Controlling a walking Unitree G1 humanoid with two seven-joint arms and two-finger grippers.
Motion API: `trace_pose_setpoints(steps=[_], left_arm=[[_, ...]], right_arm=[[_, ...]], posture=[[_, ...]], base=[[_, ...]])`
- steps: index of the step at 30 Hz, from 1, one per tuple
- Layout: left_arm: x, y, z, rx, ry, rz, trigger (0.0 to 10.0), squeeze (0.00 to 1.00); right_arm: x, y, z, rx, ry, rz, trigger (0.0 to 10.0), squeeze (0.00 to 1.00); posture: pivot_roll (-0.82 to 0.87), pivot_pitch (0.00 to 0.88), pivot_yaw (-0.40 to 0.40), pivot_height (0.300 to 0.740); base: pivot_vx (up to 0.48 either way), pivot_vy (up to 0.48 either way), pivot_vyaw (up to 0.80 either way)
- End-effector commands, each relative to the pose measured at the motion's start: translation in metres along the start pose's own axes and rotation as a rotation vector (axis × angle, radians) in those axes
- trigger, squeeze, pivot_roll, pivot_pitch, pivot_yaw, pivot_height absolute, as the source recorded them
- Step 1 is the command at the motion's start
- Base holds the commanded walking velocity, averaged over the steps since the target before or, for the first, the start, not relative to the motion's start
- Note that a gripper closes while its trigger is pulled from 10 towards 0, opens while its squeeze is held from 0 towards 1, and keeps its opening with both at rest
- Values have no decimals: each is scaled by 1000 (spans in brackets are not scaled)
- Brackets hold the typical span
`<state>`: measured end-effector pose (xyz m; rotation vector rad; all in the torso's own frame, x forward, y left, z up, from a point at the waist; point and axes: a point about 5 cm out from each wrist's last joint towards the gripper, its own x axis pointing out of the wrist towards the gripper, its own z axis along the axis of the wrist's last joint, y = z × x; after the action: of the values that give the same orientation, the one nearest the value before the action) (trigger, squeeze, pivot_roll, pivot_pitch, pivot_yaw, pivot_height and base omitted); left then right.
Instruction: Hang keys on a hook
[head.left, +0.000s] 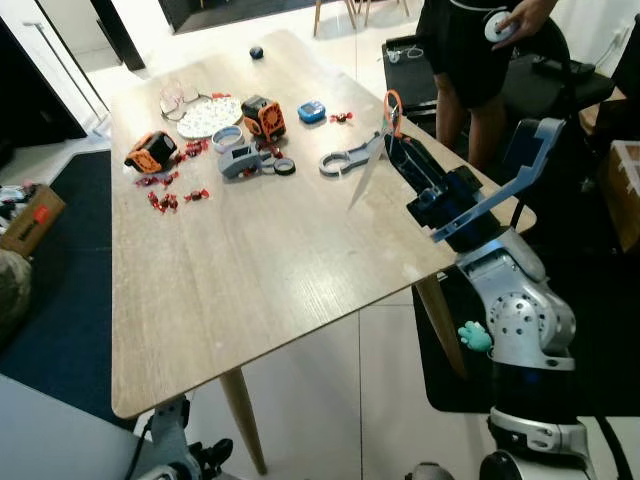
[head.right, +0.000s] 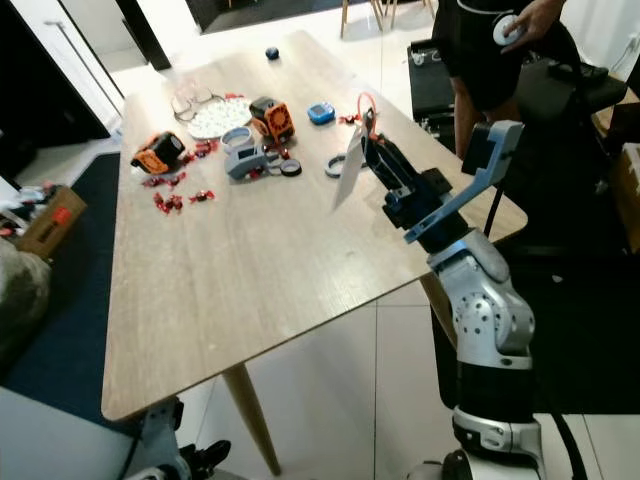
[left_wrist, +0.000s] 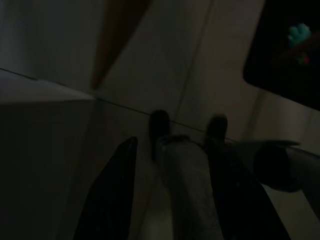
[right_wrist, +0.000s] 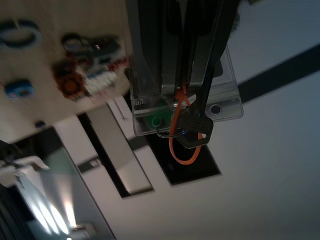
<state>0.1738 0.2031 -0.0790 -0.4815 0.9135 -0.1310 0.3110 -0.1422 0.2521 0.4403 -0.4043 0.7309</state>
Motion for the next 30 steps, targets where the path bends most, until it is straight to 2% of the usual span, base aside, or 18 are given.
trace_pose_setpoints(steps=[1,10,12,16,17,18,21,25,28,30], left_arm=[[-8,14,-1,22,19,41,10000,0],[-13,19,4,79,31,24,10000,0],[-13,21,4,63,23,42,10000,0],[-10,18,3,22,-8,63,10000,0],[-10,17,3,10,-15,65,10000,0],[-9,16,2,-9,-28,71,10000,0],[-4,9,-2,-64,-56,76,10000,0],[-1,3,-9,-109,-65,82,10000,0],[5,-6,-12,-201,-108,95,10000,0],[6,-9,-12,-217,-117,94,10000,0]], right_arm=[[2,3,-6,8,7,8,10000,0],[3,3,-14,19,-16,-2,10000,0],[4,4,-14,25,-12,5,10000,0],[6,4,-14,31,29,27,10000,0],[6,4,-14,32,34,34,10000,0],[7,4,-14,32,51,45,10000,0],[10,2,-16,20,117,78,10000,0],[14,1,-18,9,156,93,10000,0],[19,-4,-19,-5,206,104,10000,0],[21,-5,-19,-8,214,109,10000,0]], posture=[[-123,64,278,740],[-87,60,312,740],[-104,61,287,740],[-151,66,183,740],[-151,66,183,740],[-161,62,137,740],[-162,50,77,740],[-163,37,38,740],[-157,4,-51,740],[-154,0,-65,740]], base=[[0,0,0],[0,0,0],[0,0,0],[0,0,0],[0,0,0],[0,0,0],[0,0,0],[0,0,0],[0,0,0],[0,0,0]])
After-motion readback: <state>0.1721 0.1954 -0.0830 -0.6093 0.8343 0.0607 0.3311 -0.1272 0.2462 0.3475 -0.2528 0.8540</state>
